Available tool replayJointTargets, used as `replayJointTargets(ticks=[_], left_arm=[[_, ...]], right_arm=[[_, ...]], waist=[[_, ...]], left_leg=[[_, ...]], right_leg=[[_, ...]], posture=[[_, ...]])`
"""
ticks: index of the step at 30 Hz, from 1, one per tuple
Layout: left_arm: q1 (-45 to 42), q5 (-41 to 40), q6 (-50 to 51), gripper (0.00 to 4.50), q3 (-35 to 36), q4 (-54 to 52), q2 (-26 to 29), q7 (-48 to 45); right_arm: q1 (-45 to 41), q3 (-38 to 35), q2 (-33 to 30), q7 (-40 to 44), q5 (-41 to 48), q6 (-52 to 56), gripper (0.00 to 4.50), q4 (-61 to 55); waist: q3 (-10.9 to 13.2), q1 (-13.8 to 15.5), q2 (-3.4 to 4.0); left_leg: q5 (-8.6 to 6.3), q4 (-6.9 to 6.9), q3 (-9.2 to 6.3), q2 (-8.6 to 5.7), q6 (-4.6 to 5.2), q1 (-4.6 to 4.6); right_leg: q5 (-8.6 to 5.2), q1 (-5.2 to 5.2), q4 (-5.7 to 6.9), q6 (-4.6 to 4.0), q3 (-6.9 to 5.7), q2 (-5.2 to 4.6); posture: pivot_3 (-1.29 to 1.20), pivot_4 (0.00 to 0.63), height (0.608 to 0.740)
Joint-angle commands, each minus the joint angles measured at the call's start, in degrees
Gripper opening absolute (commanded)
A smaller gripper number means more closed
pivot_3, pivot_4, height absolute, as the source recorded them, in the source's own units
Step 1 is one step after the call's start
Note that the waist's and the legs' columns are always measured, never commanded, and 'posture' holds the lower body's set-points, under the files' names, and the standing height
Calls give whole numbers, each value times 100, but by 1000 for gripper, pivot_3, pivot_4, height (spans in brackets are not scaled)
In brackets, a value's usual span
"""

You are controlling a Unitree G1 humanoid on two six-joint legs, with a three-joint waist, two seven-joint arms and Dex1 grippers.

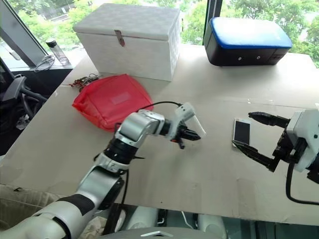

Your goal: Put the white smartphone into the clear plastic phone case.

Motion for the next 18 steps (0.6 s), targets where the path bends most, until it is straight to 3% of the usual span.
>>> replayJointTargets(ticks=[1,3,6,11,15,18], left_arm=[[-188,-274,358,936,541,119,-326,570],[-139,-290,-152,1951,498,-155,-160,554],[-180,-499,-1012,3450,332,-403,503,-256],[-376,307,-4894,3450,-660,718,1806,-2290],[-1173,794,-7231,3450,-839,3303,1438,-2619],[-1644,1372,-8532,3450,-1010,4823,1142,-2366]], right_arm=[[-192,2,-53,212,-162,-40,4500,220],[-222,-54,-17,209,-140,54,4500,194],[-36,-227,102,254,-136,146,4500,63],[549,-621,403,350,-292,153,4500,-80],[816,-903,598,407,-427,99,4500,-30],[979,-1020,736,441,-496,79,4500,-67]], waist=[[0,-5,1],[0,-14,2],[0,-10,2],[-4,14,15],[-1,136,12],[1,152,6]], left_leg=[[-1,5,-4,0,2,-5],[-1,8,-14,0,2,-21],[14,8,-15,0,-25,-40],[16,4,-12,1,-29,-34],[-1,19,3,-15,1,-40],[-15,26,16,-52,26,-45]], right_leg=[[0,-3,1,1,0,0],[0,-16,1,2,1,2],[1,-46,19,2,6,1],[-1,-49,27,-1,4,1],[0,-46,24,0,-1,-15],[9,-46,11,17,1,-27]], posture=[[0,150,740],[0,150,740],[0,150,740],[0,150,740],[0,150,740],[0,150,740]])
